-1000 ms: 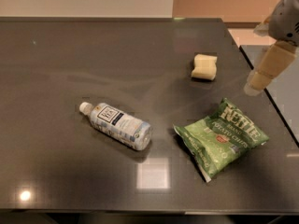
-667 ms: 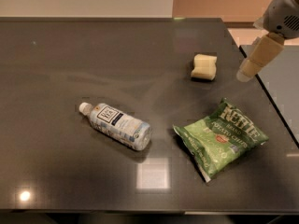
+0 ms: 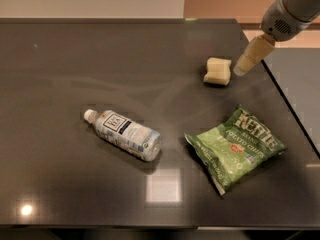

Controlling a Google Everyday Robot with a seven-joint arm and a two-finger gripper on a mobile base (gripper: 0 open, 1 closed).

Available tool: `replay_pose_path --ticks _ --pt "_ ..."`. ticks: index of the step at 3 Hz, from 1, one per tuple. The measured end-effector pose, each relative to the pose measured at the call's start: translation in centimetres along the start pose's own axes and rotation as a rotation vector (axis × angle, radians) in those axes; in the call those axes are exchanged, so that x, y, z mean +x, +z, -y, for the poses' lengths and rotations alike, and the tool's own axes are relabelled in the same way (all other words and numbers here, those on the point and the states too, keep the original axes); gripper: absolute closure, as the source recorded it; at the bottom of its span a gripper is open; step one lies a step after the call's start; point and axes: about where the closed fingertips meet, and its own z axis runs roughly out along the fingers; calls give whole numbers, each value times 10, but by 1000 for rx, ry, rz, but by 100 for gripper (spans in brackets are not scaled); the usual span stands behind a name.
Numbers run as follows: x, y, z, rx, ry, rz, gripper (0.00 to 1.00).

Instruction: Move sponge near blue plastic bottle

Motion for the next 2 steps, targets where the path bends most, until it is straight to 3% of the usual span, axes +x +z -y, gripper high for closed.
replay_pose_path --ticks 2 --pt "-8 63 7 -29 78 22 0"
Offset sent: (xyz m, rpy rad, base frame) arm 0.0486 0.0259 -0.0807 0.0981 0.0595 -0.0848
